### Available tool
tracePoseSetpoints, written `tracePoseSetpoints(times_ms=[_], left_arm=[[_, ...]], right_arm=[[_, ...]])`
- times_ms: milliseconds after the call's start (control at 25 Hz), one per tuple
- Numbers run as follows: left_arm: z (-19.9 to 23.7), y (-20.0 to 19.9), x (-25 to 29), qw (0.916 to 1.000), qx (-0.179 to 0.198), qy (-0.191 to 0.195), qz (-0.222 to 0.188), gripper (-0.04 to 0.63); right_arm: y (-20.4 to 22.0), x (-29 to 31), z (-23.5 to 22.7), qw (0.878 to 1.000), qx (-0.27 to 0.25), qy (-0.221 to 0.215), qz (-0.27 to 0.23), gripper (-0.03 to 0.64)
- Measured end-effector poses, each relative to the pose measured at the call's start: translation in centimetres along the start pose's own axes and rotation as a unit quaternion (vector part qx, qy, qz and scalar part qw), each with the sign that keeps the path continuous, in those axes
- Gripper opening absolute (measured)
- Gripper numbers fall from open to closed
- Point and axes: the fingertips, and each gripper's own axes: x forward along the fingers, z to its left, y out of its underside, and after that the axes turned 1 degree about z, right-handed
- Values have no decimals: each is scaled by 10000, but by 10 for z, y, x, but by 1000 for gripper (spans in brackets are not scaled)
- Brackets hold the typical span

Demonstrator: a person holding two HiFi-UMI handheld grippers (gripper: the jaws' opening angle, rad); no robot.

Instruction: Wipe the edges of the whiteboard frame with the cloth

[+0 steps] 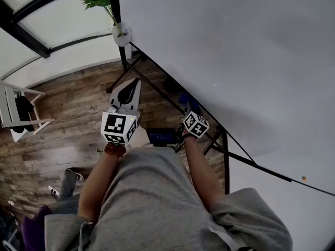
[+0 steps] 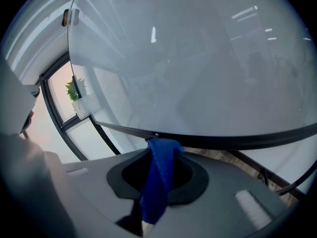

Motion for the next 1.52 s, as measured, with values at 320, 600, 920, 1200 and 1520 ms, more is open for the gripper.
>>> tracePoseSetpoints(times_ms=[320, 600, 920, 1200, 1520], left_arm=[[13, -1, 5, 9999, -35, -133, 33, 9], [24, -7, 1, 9995, 6, -295, 92, 9], [39, -10, 4, 9993, 49, -300, 217, 9], [49, -9, 8, 9992, 63, -180, 343, 9], [76, -9, 17, 9989, 41, -183, 435, 9]], right_arm=[[-3, 13, 21, 9998, 45, -209, 57, 80], [-3, 18, 32, 9989, 377, -285, 38, 80], [-3, 26, 47, 9983, 534, -216, 27, 80], [-6, 35, 63, 9984, 532, -194, 35, 80], [-6, 49, 82, 9984, 522, -208, 89, 80]])
